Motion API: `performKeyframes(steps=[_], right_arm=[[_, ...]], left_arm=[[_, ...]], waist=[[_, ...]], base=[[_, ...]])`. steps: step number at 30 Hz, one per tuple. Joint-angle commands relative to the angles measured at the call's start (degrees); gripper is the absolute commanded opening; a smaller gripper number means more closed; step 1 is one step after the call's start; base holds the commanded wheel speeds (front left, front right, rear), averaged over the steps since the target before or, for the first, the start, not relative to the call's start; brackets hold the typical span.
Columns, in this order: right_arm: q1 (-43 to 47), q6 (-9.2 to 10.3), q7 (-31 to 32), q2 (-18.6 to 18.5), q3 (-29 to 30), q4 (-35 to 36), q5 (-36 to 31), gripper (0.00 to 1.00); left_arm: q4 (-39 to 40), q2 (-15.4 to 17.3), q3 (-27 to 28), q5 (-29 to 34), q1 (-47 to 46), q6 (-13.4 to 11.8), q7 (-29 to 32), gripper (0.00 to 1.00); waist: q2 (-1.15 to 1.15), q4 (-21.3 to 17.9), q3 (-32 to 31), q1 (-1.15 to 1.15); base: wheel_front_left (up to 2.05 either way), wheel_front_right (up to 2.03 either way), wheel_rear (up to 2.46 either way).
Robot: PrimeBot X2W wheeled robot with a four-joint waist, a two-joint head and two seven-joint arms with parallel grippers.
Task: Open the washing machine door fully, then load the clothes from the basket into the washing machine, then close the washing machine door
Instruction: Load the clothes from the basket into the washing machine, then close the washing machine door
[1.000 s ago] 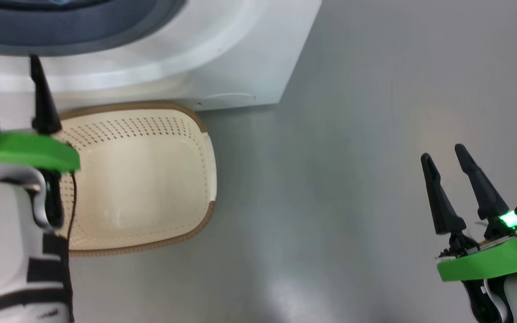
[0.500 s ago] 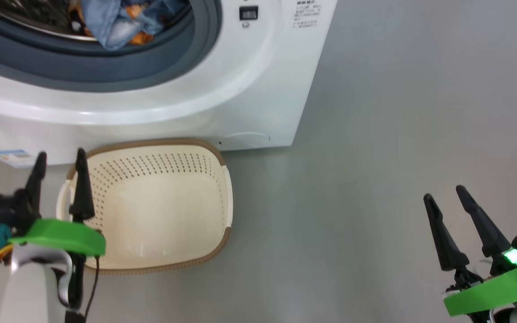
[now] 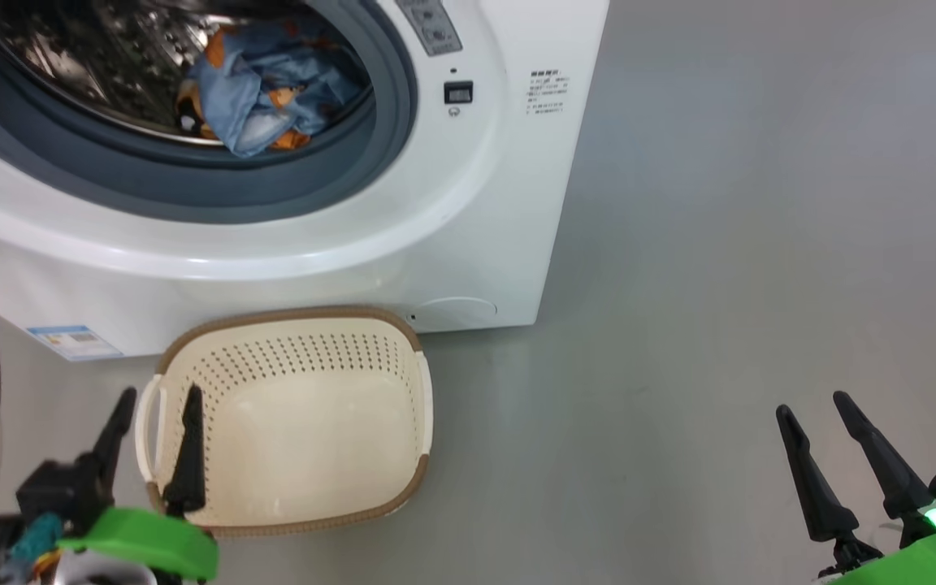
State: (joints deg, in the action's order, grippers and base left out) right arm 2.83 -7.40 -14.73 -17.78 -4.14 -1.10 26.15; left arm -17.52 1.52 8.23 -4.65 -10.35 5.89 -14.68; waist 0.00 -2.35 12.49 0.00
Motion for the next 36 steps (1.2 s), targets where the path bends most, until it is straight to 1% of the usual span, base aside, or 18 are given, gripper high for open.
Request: performKeyframes(steps=[1, 7, 20, 36], right_arm=[[1.2, -0.09, -0.3, -1.1, -0.5, 1.1, -0.8, 1.00], [3.5, -0.09, -0.3, -0.9, 0.1, 1.0, -1.0, 1.00], [6.5, -0.09, -0.3, -0.6, 1.6, 1.3, -1.2, 1.00], [6.7, -0.09, -0.3, 0.2, 1.8, 1.6, -1.6, 1.00]], left_arm=[[1.9, 1.4, 1.6, -0.7, 1.1, -0.1, -0.3, 1.00], [4.0, 1.4, 1.7, -2.4, 5.5, -0.7, -0.3, 1.00], [8.5, 1.4, 3.0, -3.4, 11.9, -0.5, -0.3, 1.00], [9.9, 1.4, 1.7, -4.3, 12.5, -1.6, -0.3, 1.00]], waist=[[0.00, 0.0, -1.4, 0.00], [0.00, -0.1, -4.0, 0.00], [0.00, 0.0, -6.6, 0.00], [0.00, 0.3, -6.5, 0.00]], base=[[0.00, 0.00, 0.00], [0.00, 0.00, 0.00], [0.00, 0.00, 0.00], [-0.02, 0.02, 0.00]])
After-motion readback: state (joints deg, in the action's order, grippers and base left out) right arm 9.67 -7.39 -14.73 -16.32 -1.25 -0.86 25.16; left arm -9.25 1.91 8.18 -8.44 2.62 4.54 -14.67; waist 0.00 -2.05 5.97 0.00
